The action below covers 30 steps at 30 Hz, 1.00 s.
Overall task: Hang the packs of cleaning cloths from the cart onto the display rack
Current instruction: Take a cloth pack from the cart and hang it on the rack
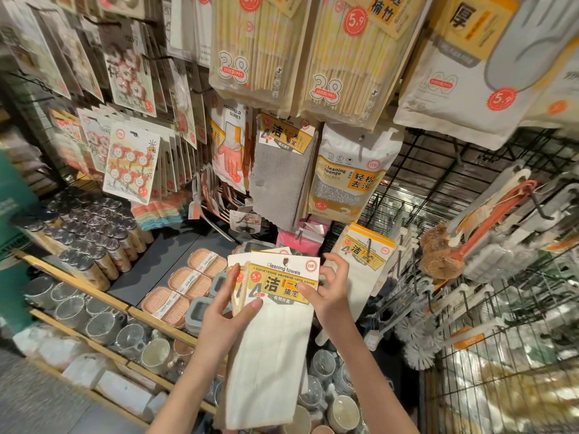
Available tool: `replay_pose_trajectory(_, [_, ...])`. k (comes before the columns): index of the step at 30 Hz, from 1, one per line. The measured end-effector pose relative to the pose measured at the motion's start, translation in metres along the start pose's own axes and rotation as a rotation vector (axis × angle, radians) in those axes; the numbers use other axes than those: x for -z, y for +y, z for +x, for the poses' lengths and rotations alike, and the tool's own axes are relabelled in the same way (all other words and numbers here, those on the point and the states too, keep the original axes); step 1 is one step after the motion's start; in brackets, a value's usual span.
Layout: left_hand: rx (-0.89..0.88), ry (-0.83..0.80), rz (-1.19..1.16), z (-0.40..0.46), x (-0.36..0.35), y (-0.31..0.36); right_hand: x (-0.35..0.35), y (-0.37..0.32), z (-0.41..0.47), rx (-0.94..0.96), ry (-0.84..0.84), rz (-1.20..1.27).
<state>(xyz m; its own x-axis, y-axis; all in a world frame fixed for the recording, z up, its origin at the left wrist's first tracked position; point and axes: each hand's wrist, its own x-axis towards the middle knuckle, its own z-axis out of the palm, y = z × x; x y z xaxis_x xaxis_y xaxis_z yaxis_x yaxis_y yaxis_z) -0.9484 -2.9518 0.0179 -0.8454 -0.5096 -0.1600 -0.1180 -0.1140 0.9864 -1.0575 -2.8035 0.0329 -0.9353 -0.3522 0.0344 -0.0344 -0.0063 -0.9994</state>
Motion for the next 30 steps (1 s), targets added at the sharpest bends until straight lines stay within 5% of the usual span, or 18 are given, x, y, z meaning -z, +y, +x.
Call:
replay_pose_trajectory(10, [-0.068, 0.062, -0.035, 0.004, -0.003, -0.003, 0.039, 0.012, 0.002, -0.082, 0.084, 0.105])
replay_pose_trajectory(30, [-0.037, 0.085, -0.042, 0.019, 0.001, -0.015, 0.138, 0.064, 0.057, -0.099, 0.431, -0.118])
